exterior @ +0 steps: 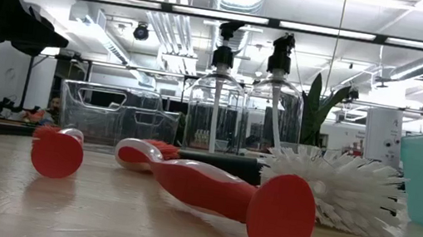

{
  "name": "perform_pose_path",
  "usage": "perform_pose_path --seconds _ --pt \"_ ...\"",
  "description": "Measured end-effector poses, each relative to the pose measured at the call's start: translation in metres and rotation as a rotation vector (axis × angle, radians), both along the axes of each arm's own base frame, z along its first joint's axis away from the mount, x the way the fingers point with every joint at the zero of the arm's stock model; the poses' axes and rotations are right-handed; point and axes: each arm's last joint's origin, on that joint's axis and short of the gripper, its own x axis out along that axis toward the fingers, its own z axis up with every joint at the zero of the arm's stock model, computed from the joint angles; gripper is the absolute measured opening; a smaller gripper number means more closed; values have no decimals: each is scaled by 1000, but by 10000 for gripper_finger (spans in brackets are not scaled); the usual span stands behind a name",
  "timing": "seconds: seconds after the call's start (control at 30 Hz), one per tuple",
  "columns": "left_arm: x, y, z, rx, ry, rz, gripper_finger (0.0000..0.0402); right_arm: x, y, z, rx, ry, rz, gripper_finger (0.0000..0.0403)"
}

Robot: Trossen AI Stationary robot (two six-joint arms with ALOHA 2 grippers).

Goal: Pick & Place Kitchen Sink Supplies
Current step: Put the sprayer bottle into the green bin

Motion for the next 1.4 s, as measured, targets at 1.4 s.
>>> perform_pose_path --seconds 1.4 --pt "0 0 0 0 0 0 0 173 -135 -13 -176 -255 -129 247"
